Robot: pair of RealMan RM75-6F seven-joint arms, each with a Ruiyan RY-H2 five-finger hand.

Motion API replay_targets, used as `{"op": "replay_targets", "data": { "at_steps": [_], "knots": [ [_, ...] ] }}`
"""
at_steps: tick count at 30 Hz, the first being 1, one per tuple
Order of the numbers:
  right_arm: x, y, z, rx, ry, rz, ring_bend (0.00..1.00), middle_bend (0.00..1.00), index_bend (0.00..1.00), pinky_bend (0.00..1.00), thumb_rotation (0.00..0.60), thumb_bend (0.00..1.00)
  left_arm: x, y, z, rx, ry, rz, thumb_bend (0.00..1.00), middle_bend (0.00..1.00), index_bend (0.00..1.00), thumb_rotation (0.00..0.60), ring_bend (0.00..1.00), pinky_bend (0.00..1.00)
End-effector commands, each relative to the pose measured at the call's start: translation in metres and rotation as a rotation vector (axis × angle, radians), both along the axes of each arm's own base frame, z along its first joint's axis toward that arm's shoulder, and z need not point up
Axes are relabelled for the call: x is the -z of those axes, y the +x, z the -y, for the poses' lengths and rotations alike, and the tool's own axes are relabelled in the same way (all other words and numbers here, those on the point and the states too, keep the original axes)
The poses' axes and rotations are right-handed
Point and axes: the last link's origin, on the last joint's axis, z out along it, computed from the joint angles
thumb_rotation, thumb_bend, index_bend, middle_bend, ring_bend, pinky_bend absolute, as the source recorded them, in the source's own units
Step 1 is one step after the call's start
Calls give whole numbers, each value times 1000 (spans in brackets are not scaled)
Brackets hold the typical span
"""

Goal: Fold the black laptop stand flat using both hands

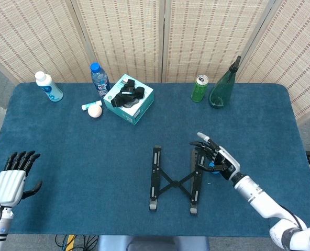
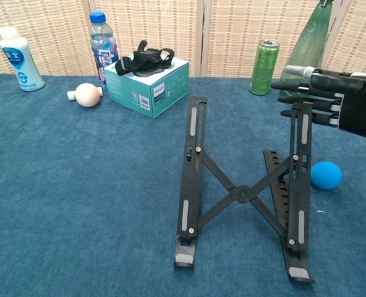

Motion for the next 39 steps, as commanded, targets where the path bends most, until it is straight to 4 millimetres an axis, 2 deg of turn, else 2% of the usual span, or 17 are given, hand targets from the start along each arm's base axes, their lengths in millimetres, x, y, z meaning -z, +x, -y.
{"op": "replay_targets", "data": {
  "at_steps": [1, 10, 20, 27, 39],
  "knots": [
    [2, 2, -4, -23, 22, 44, 74, 241, 81, 78, 600, 75, 0, 1, -1, 3, -4, 0, 236, 106, 140, 600, 64, 13],
    [-7, -1, -23, -75, 53, 126, 90, 244, 81, 101, 600, 79, 1, 5, -3, 12, -13, -4, 236, 106, 140, 600, 64, 12],
    [-37, -5, -61, -198, 76, 144, 90, 242, 81, 108, 600, 78, 0, 10, -7, 20, -20, -1, 236, 107, 140, 600, 64, 13],
    [-55, -8, -83, -290, 136, 134, 89, 204, 81, 117, 600, 78, 4, 14, -10, 31, -31, 2, 236, 106, 140, 600, 64, 13],
    [-71, -12, -104, -369, 192, 124, 90, 173, 43, 117, 600, 75, 5, 17, -12, 45, -32, 3, 236, 107, 140, 600, 64, 12]
  ]
}}
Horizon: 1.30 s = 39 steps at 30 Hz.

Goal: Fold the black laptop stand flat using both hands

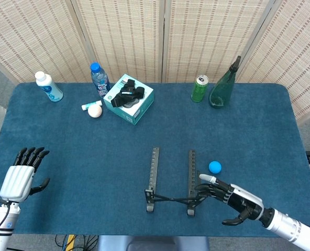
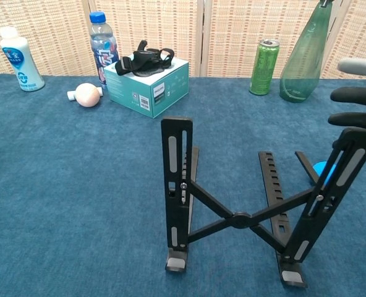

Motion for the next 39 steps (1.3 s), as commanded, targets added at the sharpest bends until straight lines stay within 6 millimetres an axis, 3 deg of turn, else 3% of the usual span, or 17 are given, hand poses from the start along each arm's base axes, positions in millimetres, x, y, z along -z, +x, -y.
{"op": "replay_targets", "data": {
  "at_steps": [1, 19, 26, 31, 39],
  "knots": [
    [-3, 0, -4, -22, 7, -5, 90, 170, 37, 117, 600, 76, 0, 0, 0, 1, 1, 1, 236, 107, 140, 600, 64, 12],
    [-16, -1, -20, -46, 21, 9, 90, 159, 2, 117, 600, 75, 0, 0, 0, 9, 2, 16, 236, 106, 140, 600, 64, 12],
    [-20, -3, -7, 14, -94, -23, 90, 160, 2, 117, 600, 73, -1, -1, 1, 10, 9, 16, 236, 107, 140, 600, 64, 12],
    [-14, -1, 0, 39, -89, -35, 90, 159, 2, 118, 600, 2, -2, -3, 4, 3, 14, 18, 235, 107, 140, 600, 64, 12],
    [-2, -5, 7, 63, -72, -82, 90, 156, 2, 117, 600, 0, -2, -4, 5, 1, 13, 18, 236, 107, 140, 600, 64, 12]
  ]
}}
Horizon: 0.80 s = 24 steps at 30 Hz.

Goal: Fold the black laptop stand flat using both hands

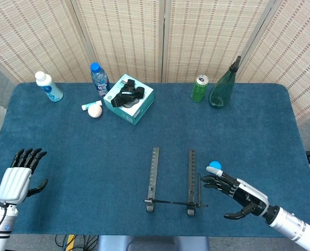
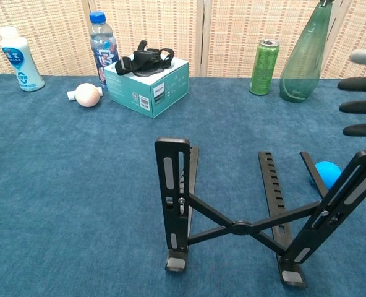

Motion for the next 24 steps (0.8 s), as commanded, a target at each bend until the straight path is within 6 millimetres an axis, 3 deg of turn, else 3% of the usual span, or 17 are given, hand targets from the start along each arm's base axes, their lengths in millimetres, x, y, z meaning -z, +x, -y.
{"op": "replay_targets", "data": {
  "at_steps": [1, 7, 24],
  "knots": [
    [6, 0, 2, 0, 16, -5, 90, 156, 2, 115, 600, 0, 0, 0, 0, 2, -1, 0, 236, 107, 140, 600, 64, 12],
    [19, 0, 5, -8, 53, -18, 86, 148, 1, 20, 600, 0, 1, 1, 0, 5, -5, -1, 236, 107, 140, 600, 64, 13],
    [50, 2, 7, -45, 156, -36, 83, 142, 0, 16, 600, 0, 1, 1, 1, 5, -5, -3, 236, 107, 140, 600, 64, 12]
  ]
}}
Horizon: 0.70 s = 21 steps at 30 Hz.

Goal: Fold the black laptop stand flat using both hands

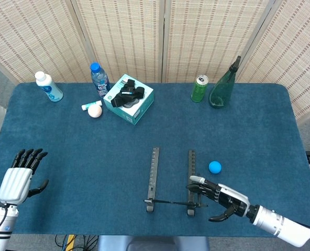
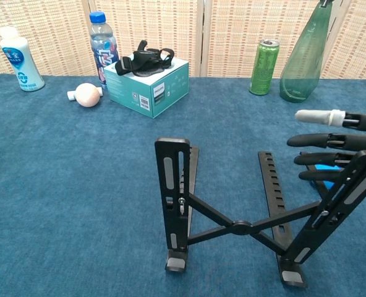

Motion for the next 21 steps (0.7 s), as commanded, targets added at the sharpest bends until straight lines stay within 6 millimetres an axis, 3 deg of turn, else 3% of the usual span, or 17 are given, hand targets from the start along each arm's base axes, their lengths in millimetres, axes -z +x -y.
{"op": "replay_targets", "data": {
  "at_steps": [1, 21],
  "knots": [
    [4, -1, 0, -2, 21, -3, 83, 142, 0, 16, 600, 0, 0, 0, 0, 0, 0, -1, 236, 107, 140, 600, 64, 11],
    [30, -14, -9, 58, 135, -33, 83, 142, 0, 16, 600, 0, 1, 1, -1, 1, -4, -2, 236, 107, 140, 600, 64, 12]
  ]
}}
